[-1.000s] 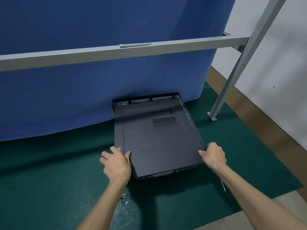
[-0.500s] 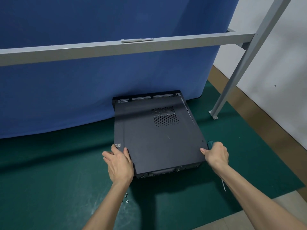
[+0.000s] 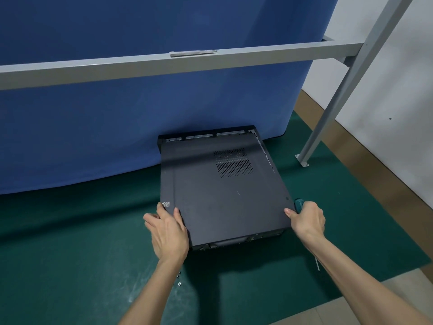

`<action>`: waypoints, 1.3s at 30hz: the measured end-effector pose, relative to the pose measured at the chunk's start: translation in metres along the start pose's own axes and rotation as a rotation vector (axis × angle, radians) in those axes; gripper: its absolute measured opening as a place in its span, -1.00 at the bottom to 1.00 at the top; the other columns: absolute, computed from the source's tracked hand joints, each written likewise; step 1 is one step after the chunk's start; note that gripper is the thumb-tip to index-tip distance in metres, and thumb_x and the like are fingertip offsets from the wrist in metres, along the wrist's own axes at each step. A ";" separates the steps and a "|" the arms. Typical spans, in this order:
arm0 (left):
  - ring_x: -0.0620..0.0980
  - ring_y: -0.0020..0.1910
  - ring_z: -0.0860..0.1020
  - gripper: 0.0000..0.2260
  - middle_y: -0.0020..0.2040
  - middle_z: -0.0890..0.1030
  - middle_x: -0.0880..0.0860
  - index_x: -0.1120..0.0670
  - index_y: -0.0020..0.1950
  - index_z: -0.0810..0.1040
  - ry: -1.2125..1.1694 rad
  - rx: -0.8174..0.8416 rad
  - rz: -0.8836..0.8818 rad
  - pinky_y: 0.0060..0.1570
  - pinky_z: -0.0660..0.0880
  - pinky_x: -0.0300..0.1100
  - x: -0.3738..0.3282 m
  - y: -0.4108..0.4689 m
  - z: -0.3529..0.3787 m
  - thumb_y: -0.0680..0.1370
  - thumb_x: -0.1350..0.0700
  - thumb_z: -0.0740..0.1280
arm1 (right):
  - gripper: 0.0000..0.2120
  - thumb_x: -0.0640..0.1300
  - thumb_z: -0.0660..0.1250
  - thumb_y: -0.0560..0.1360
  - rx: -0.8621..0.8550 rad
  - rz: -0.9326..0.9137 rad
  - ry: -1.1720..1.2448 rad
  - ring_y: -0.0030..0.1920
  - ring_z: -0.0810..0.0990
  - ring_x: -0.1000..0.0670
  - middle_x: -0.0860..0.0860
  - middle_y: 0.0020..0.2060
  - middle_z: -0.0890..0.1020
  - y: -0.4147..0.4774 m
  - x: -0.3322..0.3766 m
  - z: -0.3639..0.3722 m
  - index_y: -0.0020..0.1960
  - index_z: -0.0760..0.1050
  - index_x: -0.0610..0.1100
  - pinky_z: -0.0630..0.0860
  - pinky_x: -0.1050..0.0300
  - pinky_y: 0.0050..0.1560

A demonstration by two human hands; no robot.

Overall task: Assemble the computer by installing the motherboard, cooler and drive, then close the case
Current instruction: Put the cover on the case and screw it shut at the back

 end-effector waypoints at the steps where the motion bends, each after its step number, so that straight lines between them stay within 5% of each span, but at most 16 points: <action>1: 0.21 0.05 0.34 -0.54 0.10 0.30 0.24 0.25 0.42 0.24 -0.002 -0.004 0.001 -0.19 0.34 0.00 0.001 0.000 0.000 0.61 0.01 0.15 | -0.55 -0.10 0.43 0.49 -0.001 -0.004 0.001 -0.43 0.29 -0.02 -0.05 -0.41 0.38 0.000 0.000 0.000 -0.35 0.21 -0.18 0.20 0.09 -0.42; 17: 0.20 0.03 0.34 -0.57 0.08 0.31 0.22 0.23 0.41 0.29 -0.013 -0.033 0.038 -0.20 0.32 -0.02 -0.005 0.004 -0.006 0.61 0.02 0.16 | -0.57 -0.09 0.43 0.50 -0.028 -0.009 0.022 -0.44 0.32 -0.04 -0.08 -0.43 0.40 -0.003 -0.004 -0.002 -0.34 0.22 -0.19 0.19 0.09 -0.45; 26: 0.20 0.08 0.31 -0.56 0.14 0.30 0.24 0.26 0.43 0.26 0.042 0.025 0.010 -0.12 0.39 0.03 -0.009 0.002 0.002 0.62 0.04 0.14 | -0.61 -0.08 0.40 0.52 0.020 -0.026 -0.036 -0.26 0.44 -0.15 -0.06 -0.36 0.41 0.008 -0.002 0.001 -0.31 0.24 -0.17 0.30 0.08 -0.29; 31: 0.19 0.06 0.31 -0.59 0.16 0.32 0.24 0.27 0.38 0.29 0.248 0.031 0.064 -0.03 0.39 -0.01 -0.014 0.009 0.001 0.62 0.04 0.14 | -0.75 -0.09 0.34 0.56 0.068 -0.058 -0.160 -0.20 0.45 -0.15 -0.08 -0.28 0.45 0.009 0.009 0.001 -0.11 0.35 -0.24 0.34 0.07 -0.25; 34: 0.16 0.05 0.34 -0.62 0.16 0.35 0.19 0.24 0.33 0.33 0.344 0.021 0.110 -0.05 0.38 -0.06 -0.014 0.010 0.002 0.62 0.02 0.13 | -0.75 -0.10 0.30 0.58 0.085 -0.080 -0.264 -0.05 0.54 -0.21 -0.20 -0.03 0.58 0.006 0.015 0.002 0.07 0.40 -0.30 0.37 0.05 -0.19; 39: 0.09 0.06 0.35 -0.64 0.19 0.32 0.13 0.26 0.33 0.30 0.501 0.078 0.183 -0.03 0.35 -0.16 -0.013 0.014 0.007 0.63 0.05 0.10 | -0.65 -0.16 0.28 0.58 0.063 -0.178 -0.389 -0.05 0.55 -0.19 -0.18 0.00 0.58 0.002 0.022 0.005 0.20 0.18 -0.26 0.36 0.03 -0.21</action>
Point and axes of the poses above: each hand's wrist, its own y-axis towards the middle knuckle, its own z-axis out of the palm, x = y × z, the point moved 1 cm from there along y, towards the middle knuckle
